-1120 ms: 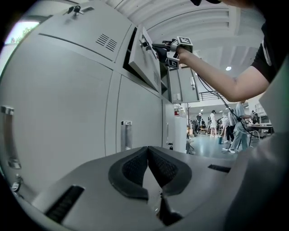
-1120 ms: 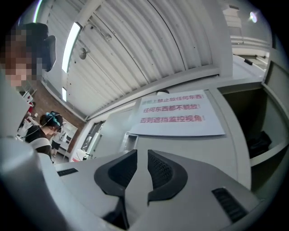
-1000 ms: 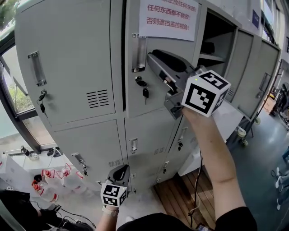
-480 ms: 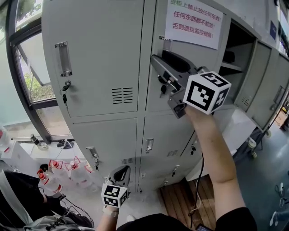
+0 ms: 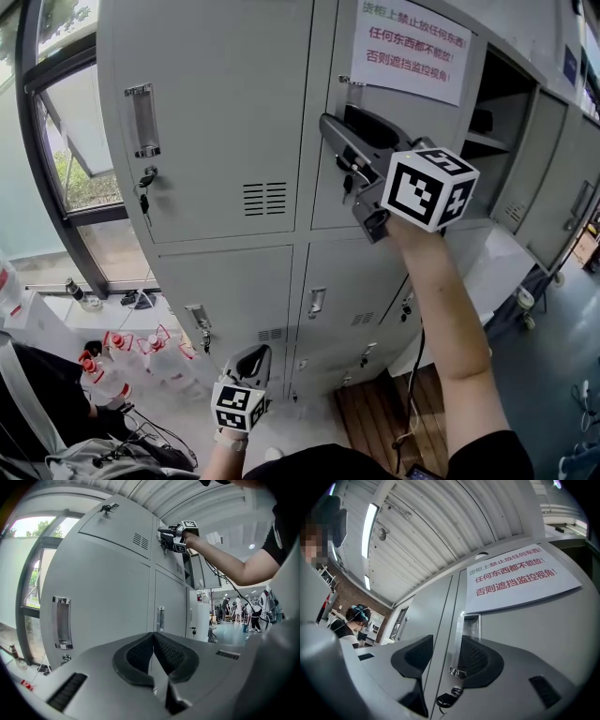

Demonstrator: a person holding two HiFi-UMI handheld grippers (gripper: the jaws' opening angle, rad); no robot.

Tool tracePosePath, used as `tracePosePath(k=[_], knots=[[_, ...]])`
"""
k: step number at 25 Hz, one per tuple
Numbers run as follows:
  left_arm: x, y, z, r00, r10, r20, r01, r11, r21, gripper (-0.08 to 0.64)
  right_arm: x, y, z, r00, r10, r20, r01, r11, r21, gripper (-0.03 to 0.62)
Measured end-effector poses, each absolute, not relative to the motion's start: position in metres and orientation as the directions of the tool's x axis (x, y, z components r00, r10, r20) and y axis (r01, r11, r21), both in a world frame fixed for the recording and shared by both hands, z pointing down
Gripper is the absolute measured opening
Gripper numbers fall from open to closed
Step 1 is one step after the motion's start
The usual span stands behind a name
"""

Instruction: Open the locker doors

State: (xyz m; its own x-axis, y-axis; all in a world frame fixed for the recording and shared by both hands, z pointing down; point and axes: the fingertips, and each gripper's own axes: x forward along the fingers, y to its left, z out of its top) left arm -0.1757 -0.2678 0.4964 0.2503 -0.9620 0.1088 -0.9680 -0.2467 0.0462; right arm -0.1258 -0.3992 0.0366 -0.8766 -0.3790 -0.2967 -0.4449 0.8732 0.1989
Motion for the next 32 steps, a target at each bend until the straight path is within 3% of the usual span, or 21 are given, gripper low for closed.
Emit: tracePosePath(k=[8,19,32], knots=[[-0.171,-0.269,0.504,0.315,-0.941,0.123,-0.949,-0.312,0.043,0.020,-0.123,-0.398,0.039,-0.875,-0.381,-0.299,-0.429,0.897,0.112,0.186],[-0.158,-0.271,0.507,0.416,-0.900,0.132,-0.908,-0.418,0.017,0.019,-0.094,-0.359,0.044,-0.873,-0.386,-0.299,-0.444,0.882,0.157,0.167],[-0.057,-0.246,0.497,0.479,-0.871,0.110,-0.878,-0.479,0.028,0.020,-0.014,-0.304,0.043,-0.887,-0.380,-0.261,-0.430,0.886,0.172,0.146]])
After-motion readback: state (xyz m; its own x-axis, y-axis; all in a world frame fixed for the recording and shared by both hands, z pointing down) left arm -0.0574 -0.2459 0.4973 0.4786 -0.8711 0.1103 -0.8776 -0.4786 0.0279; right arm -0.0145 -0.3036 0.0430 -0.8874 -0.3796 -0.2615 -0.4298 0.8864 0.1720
